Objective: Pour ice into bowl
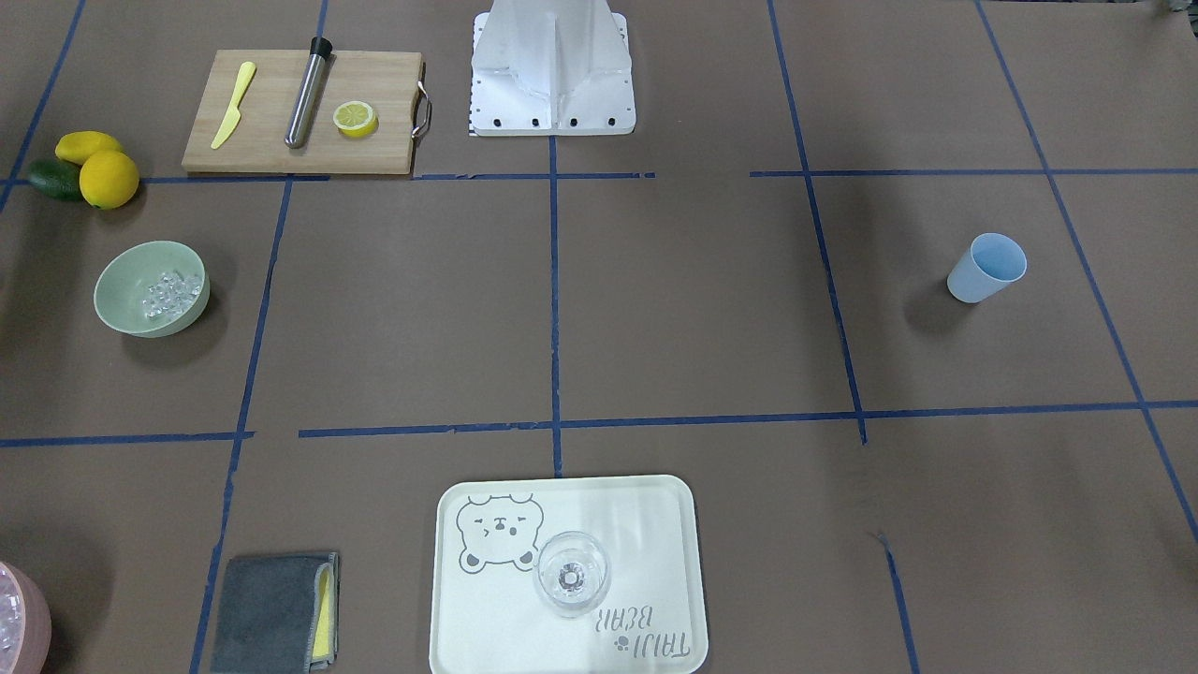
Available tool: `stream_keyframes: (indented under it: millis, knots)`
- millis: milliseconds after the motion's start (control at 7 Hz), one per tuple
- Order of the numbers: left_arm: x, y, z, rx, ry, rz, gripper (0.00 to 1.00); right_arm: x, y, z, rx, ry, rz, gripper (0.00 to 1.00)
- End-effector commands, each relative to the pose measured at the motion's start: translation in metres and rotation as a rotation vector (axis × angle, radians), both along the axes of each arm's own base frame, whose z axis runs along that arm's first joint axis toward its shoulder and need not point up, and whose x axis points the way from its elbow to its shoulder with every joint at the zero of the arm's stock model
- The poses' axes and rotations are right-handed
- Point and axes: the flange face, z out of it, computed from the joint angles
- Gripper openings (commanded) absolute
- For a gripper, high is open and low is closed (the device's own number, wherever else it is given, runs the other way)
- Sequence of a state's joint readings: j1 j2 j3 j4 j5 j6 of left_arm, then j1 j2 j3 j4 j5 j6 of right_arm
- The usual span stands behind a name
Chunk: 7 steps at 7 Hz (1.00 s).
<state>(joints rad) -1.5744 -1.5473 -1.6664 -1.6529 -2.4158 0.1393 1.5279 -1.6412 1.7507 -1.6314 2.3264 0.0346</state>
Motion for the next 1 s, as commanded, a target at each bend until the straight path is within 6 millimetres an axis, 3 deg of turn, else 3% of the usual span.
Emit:
stream_keyframes:
  millis: [0,571,857]
  knots:
    - [-0.003,0.011,0.011,-0.075,-0.003,-0.011,1.00,0.000,0.001,0.004,-0.010,0.001,-0.001,1.00]
    - [-0.005,0.015,0.018,-0.178,-0.043,-0.045,1.00,0.000,-0.004,-0.001,-0.008,0.001,0.003,1.00]
    - [-0.007,0.014,0.005,-0.150,-0.061,-0.051,1.00,-0.004,-0.003,-0.002,-0.019,-0.058,0.002,1.00]
